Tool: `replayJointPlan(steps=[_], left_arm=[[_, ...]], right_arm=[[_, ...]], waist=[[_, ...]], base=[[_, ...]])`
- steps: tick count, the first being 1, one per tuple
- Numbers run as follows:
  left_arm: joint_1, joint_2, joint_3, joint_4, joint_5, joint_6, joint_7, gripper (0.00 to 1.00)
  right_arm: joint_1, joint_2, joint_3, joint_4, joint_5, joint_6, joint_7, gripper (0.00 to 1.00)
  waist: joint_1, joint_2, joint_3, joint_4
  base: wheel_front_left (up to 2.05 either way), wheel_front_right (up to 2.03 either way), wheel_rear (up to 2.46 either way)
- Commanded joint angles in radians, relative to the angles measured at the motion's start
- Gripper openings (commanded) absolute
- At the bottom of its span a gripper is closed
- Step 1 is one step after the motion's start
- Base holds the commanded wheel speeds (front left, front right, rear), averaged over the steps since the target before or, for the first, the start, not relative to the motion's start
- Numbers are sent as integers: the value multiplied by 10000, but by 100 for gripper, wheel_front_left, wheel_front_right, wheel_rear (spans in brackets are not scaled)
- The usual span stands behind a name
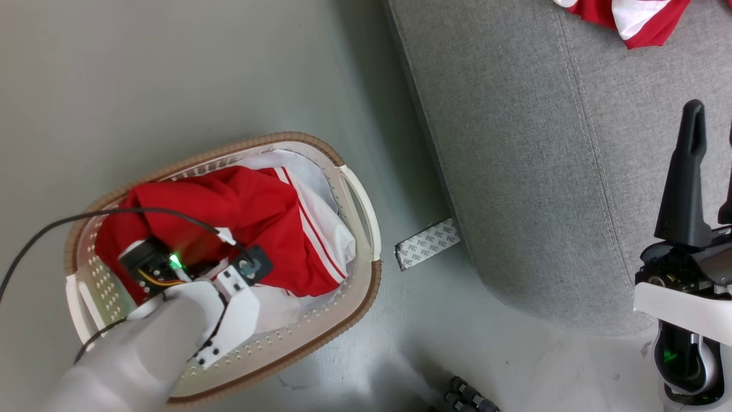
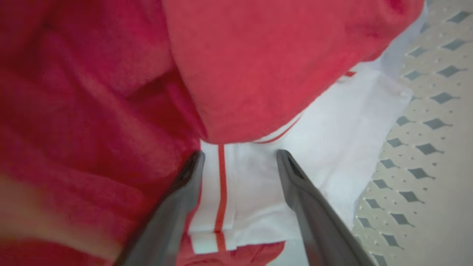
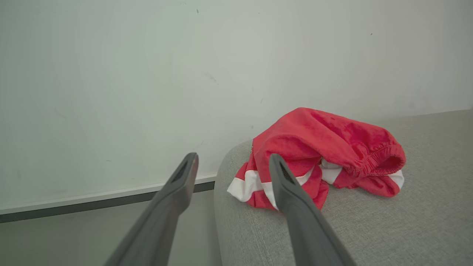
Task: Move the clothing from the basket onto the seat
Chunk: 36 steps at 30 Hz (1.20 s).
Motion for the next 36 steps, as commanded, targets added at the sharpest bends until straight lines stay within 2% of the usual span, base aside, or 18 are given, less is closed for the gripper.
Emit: replayJointPlan(steps=[1, 2, 3, 4, 14, 19, 28, 36], left_arm=[[-100, 82, -58, 280, -35, -16, -16, 96], [-100, 82, -58, 280, -35, -16, -16, 96], [-112, 92, -78, 379, -60, -26, -26, 45], [-128, 82, -98, 457, -91, -36, -108, 0], [-266, -101, -379, 1195, -662, -67, -1182, 0], [-38, -290, -548, 1469, -1149, -74, -1833, 0], [502, -1559, -929, 1384, -2542, -75, -2858, 0], [884, -2260, -1236, 1137, -3918, -76, -3543, 0]], right_arm=[[95, -1, 38, 70, -77, -21, -27, 100], [95, -1, 38, 70, -77, -21, -27, 100], [83, -1, 44, 106, -81, -21, -27, 100], [65, -1, 50, 129, -85, -21, -27, 100], [-217, -1, 192, 312, -53, -22, -27, 100], [-380, -4, 287, 499, -136, -22, -27, 100], [-17, -9, -294, 1117, -1014, -22, -27, 100], [399, -12, -538, 1675, -1742, -22, -27, 100]], waist=[[-1, 0, -15, -13], [-1, 0, -15, -13], [-1, 0, -23, -20], [-1, 0, -33, -29], [-1, 0, -312, -174], [-1, 0, -858, -261], [-1, 0, -2953, 679], [-1, 0, -4686, 1475]], base=[[0, 0, 0], [0, 0, 0], [0, 0, 0], [0, 0, 0], [0, 0, 0], [0, 0, 0], [0, 0, 0], [0, 0, 0]])
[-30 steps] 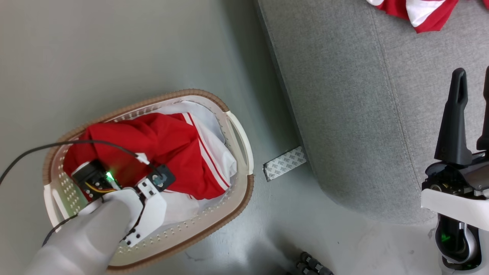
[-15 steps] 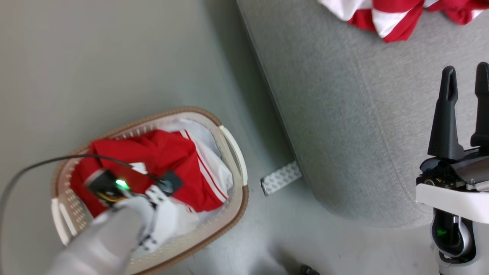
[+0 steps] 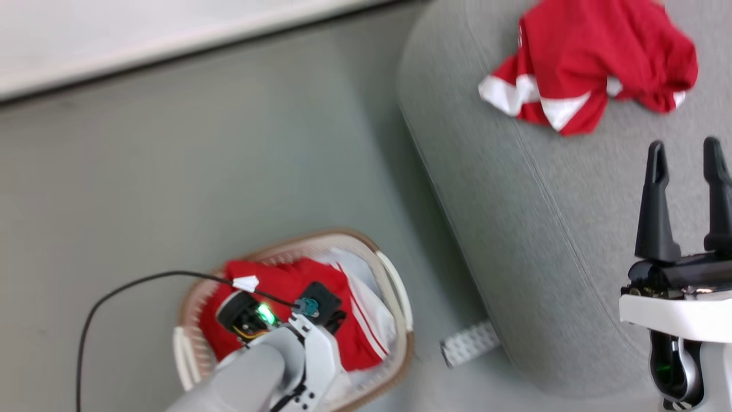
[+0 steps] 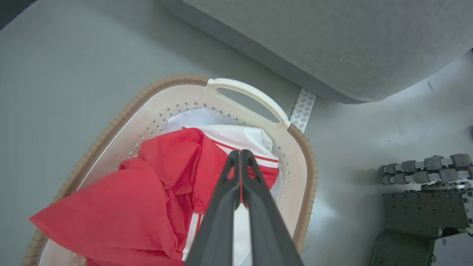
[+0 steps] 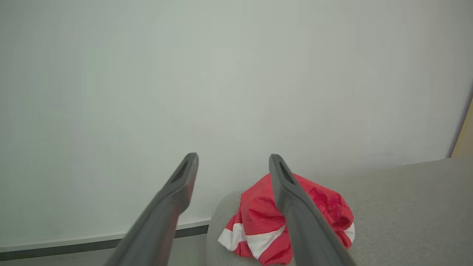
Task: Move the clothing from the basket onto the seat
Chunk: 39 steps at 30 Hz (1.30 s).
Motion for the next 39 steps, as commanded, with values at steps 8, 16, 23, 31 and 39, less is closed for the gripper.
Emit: replayJointPlan(steps=[8, 16, 23, 31, 39], left_arm=[[407, -352, 304, -486, -971, 49, -856, 27], [847, -226, 1219, -1787, -1171, 483, -1022, 100], [1725, 532, 2643, -3954, -1030, 1059, -1024, 100], [3341, 1699, 4841, -6478, -737, 1834, -1025, 100], [5199, 1978, 7119, -8348, -158, 2219, -1025, 100]], right_arm=[[550, -27, -58, 596, -445, -18, -25, 100], [1041, -26, 21, 1120, -664, -20, -24, 100], [1587, -29, 103, 1441, -725, -18, -24, 100], [2128, -27, 482, 1768, -808, -18, -25, 100], [2433, -24, 917, 2027, -984, -20, -24, 100]], waist=[[2, 0, -2193, 1259], [2, 0, -3272, 1967], [2, 0, -3909, 2566], [2, 0, -4317, 3078], [2, 0, -4550, 3396]], base=[[0, 0, 0], [0, 0, 0], [0, 0, 0], [0, 0, 0], [0, 0, 0]])
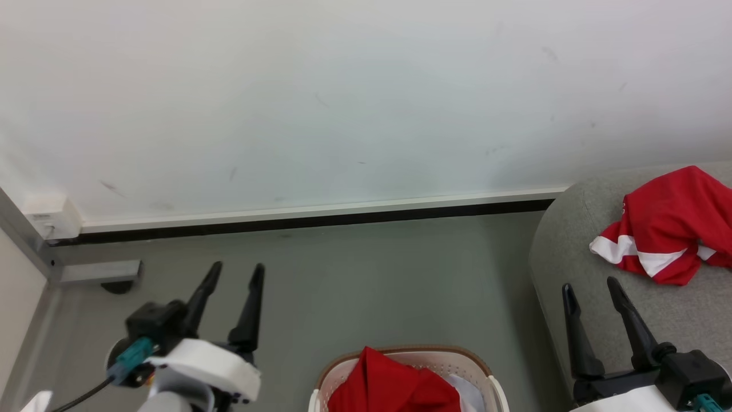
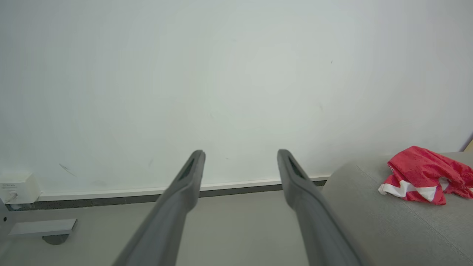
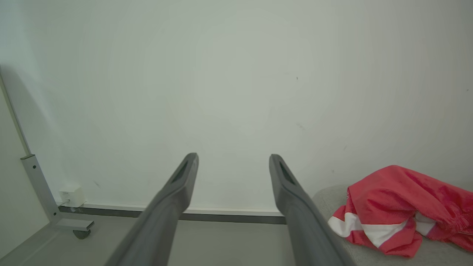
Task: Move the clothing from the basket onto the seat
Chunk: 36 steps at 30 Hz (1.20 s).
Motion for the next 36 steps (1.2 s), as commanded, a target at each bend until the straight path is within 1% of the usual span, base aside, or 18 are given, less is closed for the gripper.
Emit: replayJointPlan(steps=[1, 3, 6, 9, 12, 20, 21, 27, 30, 36], left_arm=[[329, -38, 283, -138, 183, 42, -2, 100], [790, -154, 954, -313, 254, 95, -2, 100], [1417, -402, 1855, -519, 536, 48, -2, 100], [1899, -700, 2497, -594, 873, -158, -2, 100], [2162, -1024, 2845, -602, 1172, -418, -2, 100], [2142, -1669, 3409, -428, 1902, -1115, -2, 100], [2142, -1669, 3409, -428, 1902, -1115, -2, 100], [2107, -1978, 3806, -295, 2197, -1471, -2, 100], [2056, -2092, 3965, -217, 2305, -1581, -2, 100], [1854, -2251, 3866, -26, 2663, -1820, -2, 100]], right_arm=[[110, -27, 26, 35, -83, -20, -27, 100], [85, -26, 111, 15, -65, -20, -27, 100], [-19, -27, 152, -78, 58, -20, -26, 100], [-124, -26, 149, -122, 97, -20, -26, 100], [-191, -26, 120, -114, 55, -20, -26, 100], [-317, -24, 152, 49, -99, -20, -27, 100], [-317, -24, 152, 49, -99, -20, -27, 100], [-336, -26, 238, 66, -111, -20, -26, 100], [-410, -26, 145, -3, -181, -20, -27, 100], [-608, -26, -231, -171, -227, -20, -27, 100]], waist=[[1, 0, -54, 43], [1, 0, -85, 44], [1, 0, -96, 13], [1, 0, -73, -11], [1, 0, -61, -20], [1, 0, -49, -54], [1, 0, -49, -54], [1, 0, -11, -123], [1, 0, 41, -163], [1, 0, 259, -293]], base=[[0, 0, 0], [0, 0, 0], [0, 0, 0], [0, 0, 0], [0, 0, 0], [0, 0, 0], [0, 0, 0], [0, 0, 0], [0, 0, 0], [0, 0, 0]])
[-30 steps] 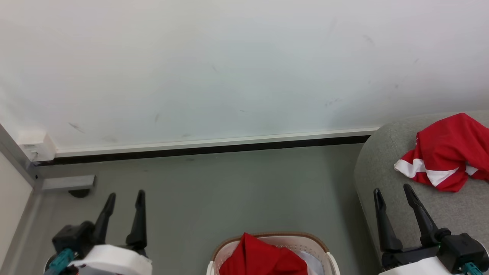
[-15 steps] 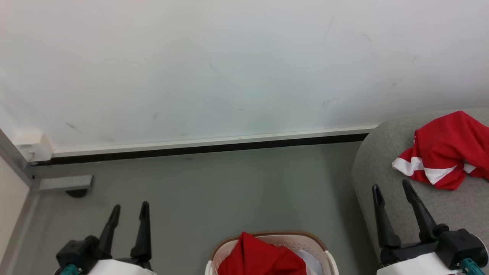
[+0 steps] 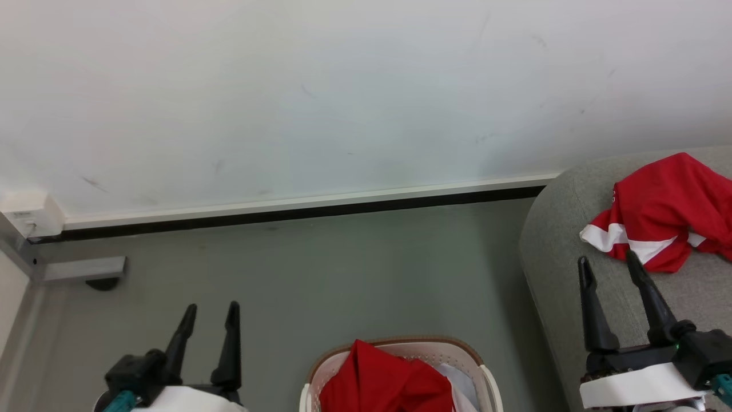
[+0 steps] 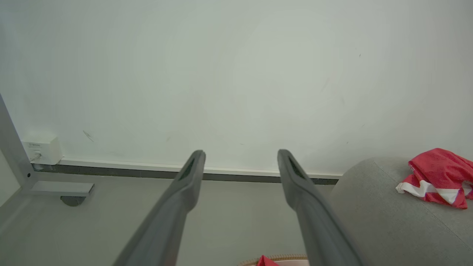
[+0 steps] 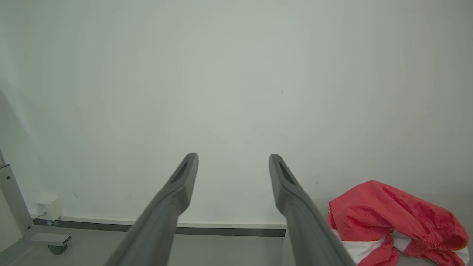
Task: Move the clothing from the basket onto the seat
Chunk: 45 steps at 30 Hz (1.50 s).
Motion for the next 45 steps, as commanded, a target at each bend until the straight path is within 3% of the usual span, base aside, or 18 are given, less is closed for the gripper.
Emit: replayJointPlan(steps=[1, 11, 29, 39, 45], left_arm=[[-150, -23, -140, 80, 269, -82, -2, 100], [-1239, 349, -1937, 1213, 1092, -379, 335, 100], [-3846, 1820, -5682, 3932, 1635, -417, 2172, 100], [-5351, 2178, -7434, 5487, 2712, -419, 2933, 100], [-5984, 2350, -7967, 6307, 2731, -419, 3369, 100]], right_arm=[[-198, -26, -160, -103, 129, -22, -27, 100], [-477, -23, -1020, -661, 234, -22, -26, 100], [-1117, -21, -938, -1286, 1182, -22, -26, 100], [-1566, -21, -911, -1756, 1790, -22, -28, 100], [-1837, -20, -794, -1906, 2152, -22, -28, 100]], waist=[[0, -1, 125, -70], [0, -1, 1234, -703], [0, -1, 3992, -2342], [0, -1, 5585, -2986], [0, -1, 6269, -3364]], base=[[0, 0, 0], [0, 0, 0], [0, 0, 0], [0, 0, 0], [0, 0, 0]])
